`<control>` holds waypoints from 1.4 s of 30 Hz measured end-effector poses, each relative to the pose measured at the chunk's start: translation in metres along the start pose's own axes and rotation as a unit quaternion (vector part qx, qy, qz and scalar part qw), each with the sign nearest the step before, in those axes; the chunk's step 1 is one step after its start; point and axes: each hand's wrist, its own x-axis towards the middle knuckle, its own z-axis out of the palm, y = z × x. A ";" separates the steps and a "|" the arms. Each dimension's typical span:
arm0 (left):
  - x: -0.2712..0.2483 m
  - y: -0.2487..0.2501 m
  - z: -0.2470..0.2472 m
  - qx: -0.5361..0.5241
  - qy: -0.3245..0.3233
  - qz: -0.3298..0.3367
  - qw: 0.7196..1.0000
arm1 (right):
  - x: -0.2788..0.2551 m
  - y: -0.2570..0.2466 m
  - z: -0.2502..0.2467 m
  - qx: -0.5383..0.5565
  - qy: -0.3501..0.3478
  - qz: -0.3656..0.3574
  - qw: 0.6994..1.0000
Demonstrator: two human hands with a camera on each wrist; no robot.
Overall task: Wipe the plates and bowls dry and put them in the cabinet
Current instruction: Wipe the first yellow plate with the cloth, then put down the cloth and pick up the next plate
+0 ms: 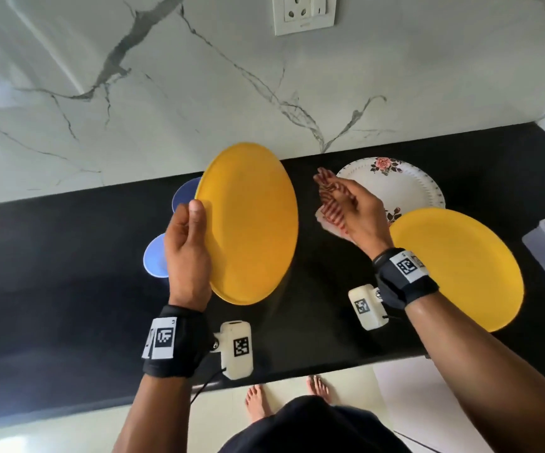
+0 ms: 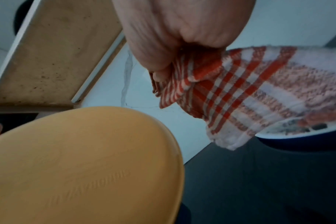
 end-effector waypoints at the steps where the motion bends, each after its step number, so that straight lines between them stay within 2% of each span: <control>1: -0.002 0.002 0.001 0.001 0.015 0.009 1.000 | 0.000 0.002 -0.004 -0.038 -0.008 -0.019 0.999; 3: -0.005 0.006 0.001 0.004 0.034 0.026 0.999 | -0.003 0.003 -0.004 -0.099 -0.043 -0.078 0.991; 5: -0.009 0.010 0.001 0.021 0.053 0.038 0.998 | -0.011 0.001 0.000 -0.149 -0.117 -0.122 0.974; 7: -0.014 0.013 0.001 0.033 0.063 0.050 0.996 | -0.025 0.003 0.010 -0.209 -0.203 -0.133 0.947; 9: -0.019 0.017 0.001 0.049 0.073 0.060 0.994 | -0.040 0.009 0.019 -0.260 -0.277 -0.120 0.917; 11: -0.024 0.021 0.001 0.067 0.085 0.065 0.992 | -0.053 0.022 0.030 -0.291 -0.317 -0.086 0.898; 13: -0.028 0.023 -0.001 0.086 0.089 0.067 0.990 | -0.061 0.033 0.040 -0.293 -0.339 -0.055 0.893; 14: -0.029 0.024 -0.003 0.097 0.085 0.070 0.989 | -0.063 0.037 0.044 -0.258 -0.336 -0.044 0.904; 17: -0.035 0.033 -0.011 0.151 0.015 0.108 0.982 | -0.052 0.033 0.045 -0.124 -0.256 -0.019 0.958; 19: -0.038 0.045 -0.017 0.198 -0.051 0.137 0.969 | -0.035 0.011 0.036 -0.010 -0.215 -0.026 0.976; 21: -0.038 0.060 -0.024 0.235 -0.115 0.157 0.952 | -0.019 -0.022 0.021 0.095 -0.179 -0.052 0.978; 24: -0.032 0.082 -0.036 0.231 -0.210 0.191 0.931 | 0.001 -0.069 0.002 0.113 -0.163 -0.111 0.974; 27: -0.022 0.102 -0.056 0.232 -0.239 0.256 0.908 | 0.011 -0.105 -0.005 0.134 -0.147 -0.125 0.972; 30: -0.013 0.127 -0.085 0.255 -0.221 0.320 0.885 | 0.010 -0.145 -0.006 0.146 -0.095 -0.173 0.969; 33: -0.003 0.151 -0.109 0.276 -0.184 0.400 0.855 | 0.006 -0.186 -0.007 0.131 -0.046 -0.256 0.957; 39: 0.004 0.214 -0.125 0.269 -0.039 0.537 0.799 | -0.011 -0.263 -0.022 0.111 0.093 -0.430 0.891; 42: 0.009 0.239 -0.122 0.230 0.031 0.570 0.788 | -0.013 -0.292 -0.030 0.100 0.153 -0.487 0.854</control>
